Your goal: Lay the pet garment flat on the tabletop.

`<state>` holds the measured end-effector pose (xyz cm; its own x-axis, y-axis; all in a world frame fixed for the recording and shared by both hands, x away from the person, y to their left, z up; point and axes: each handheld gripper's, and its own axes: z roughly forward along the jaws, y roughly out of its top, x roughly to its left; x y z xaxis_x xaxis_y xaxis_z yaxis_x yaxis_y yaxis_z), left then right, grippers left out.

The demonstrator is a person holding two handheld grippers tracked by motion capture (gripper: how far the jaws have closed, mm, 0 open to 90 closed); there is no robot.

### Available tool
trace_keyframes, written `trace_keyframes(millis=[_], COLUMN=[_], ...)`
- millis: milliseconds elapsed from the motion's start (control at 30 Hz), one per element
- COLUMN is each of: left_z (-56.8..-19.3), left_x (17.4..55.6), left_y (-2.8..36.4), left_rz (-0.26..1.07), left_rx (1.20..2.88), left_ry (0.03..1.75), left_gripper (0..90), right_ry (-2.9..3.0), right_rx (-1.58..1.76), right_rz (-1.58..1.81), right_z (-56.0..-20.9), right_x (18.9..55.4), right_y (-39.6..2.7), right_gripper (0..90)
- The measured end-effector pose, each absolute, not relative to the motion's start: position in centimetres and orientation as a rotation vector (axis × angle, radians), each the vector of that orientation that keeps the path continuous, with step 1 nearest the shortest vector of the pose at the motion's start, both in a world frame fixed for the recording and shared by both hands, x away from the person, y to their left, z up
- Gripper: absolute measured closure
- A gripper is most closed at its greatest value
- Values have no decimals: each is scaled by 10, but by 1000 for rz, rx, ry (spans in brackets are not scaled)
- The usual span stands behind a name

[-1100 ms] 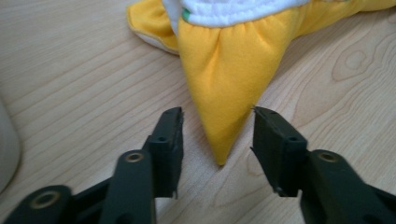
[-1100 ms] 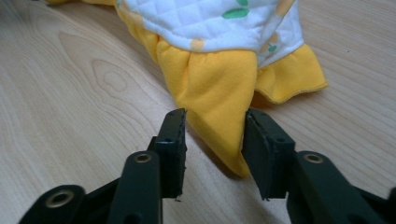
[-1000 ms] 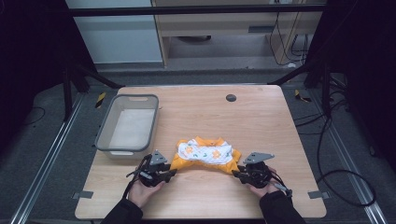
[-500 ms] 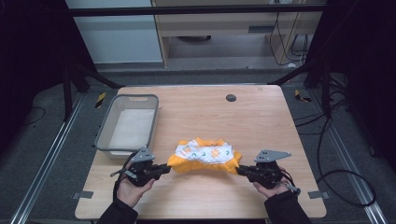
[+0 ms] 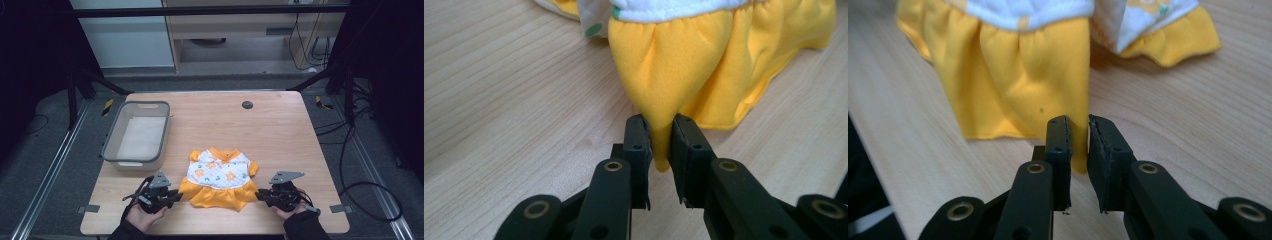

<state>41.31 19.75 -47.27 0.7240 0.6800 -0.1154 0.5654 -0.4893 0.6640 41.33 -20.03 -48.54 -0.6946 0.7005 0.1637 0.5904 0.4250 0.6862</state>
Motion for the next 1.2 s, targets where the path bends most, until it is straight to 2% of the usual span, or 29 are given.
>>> trace_keyframes(millis=[133, 167, 300, 500, 700, 1033, 1200], left_z=[-478, -477, -461, -433, -419, -452, -471], left_x=[412, 411, 409, 424, 471, 540, 550], left_y=[195, 195, 202, 213, 204, 158, 146], left_rz=[268, 279, 331, 401, 474, 471, 411], left_rx=[2235, 2224, 2122, 2026, 2018, 2136, 2197], left_ry=[938, 937, 902, 920, 969, 1043, 1057], left_gripper=[626, 546, 416, 399, 416, 447, 479], right_ry=[2525, 2513, 2450, 2290, 2199, 2231, 2286], right_rx=[1138, 1136, 1098, 1089, 1147, 1237, 1243], right_rz=[1087, 1095, 1185, 1295, 1329, 1201, 1138], right_z=[-491, -489, -479, -457, -448, -478, -493], right_x=[414, 413, 411, 421, 449, 503, 510], right_y=[-198, -198, -202, -215, -219, -197, -188], right_gripper=[727, 711, 665, 605, 566, 560, 562])
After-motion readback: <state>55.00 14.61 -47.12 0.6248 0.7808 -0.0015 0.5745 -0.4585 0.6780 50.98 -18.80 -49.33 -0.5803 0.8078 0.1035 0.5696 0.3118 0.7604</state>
